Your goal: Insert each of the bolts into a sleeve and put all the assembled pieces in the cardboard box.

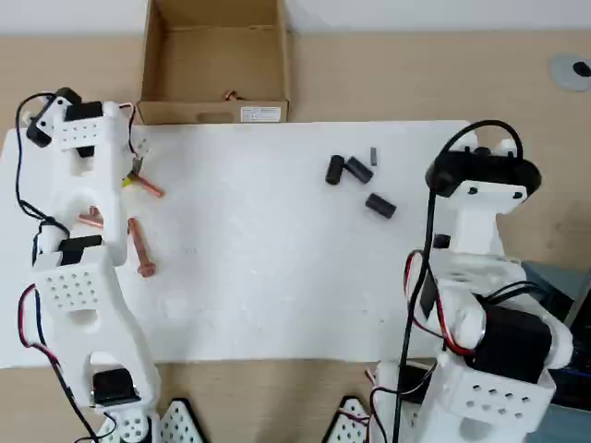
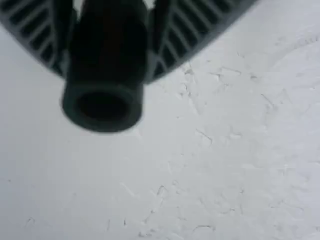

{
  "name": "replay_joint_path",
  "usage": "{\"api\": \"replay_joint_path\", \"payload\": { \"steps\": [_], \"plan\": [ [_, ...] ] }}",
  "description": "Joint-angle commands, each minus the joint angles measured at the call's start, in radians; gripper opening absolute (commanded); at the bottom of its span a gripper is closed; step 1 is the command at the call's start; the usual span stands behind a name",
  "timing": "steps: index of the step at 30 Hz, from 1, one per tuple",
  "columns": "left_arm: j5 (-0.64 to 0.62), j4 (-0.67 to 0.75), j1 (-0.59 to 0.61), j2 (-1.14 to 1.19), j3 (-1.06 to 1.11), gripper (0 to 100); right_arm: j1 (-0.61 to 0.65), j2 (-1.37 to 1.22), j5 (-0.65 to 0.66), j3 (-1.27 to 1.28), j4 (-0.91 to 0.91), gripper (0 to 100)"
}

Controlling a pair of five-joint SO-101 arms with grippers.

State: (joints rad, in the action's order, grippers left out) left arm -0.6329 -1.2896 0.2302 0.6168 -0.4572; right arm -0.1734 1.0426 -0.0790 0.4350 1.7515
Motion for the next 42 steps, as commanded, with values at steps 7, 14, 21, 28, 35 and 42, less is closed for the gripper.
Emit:
{"api": "replay_joint_path", "payload": {
  "steps": [7, 14, 21, 28, 35, 42],
  "plan": [
    [0.153, -0.296, -0.144, -0.189, -0.328, 0, -0.007, 0.013, -0.005, -0.050, -0.020, 0.9],
    [0.226, -0.422, -0.218, -0.390, -0.387, 0, -0.005, 0.013, -0.003, -0.105, -0.020, 0.9],
    [0.295, -0.446, -0.279, -0.619, -0.219, 0, -0.007, 0.053, 0.028, -0.105, -0.018, 0.9],
    [0.295, -0.416, -0.370, -0.952, 0.167, 0, -0.007, 0.145, 0.092, -0.016, -0.040, 0.9],
    [0.296, -0.152, -0.419, -1.351, 0.735, 0, -0.007, 0.240, 0.089, 0.168, -0.186, 0.9],
    [0.295, 0.002, -0.419, -1.739, 1.126, 0, 0.001, 0.358, 0.089, 0.371, -0.322, 0.9]
  ]
}}
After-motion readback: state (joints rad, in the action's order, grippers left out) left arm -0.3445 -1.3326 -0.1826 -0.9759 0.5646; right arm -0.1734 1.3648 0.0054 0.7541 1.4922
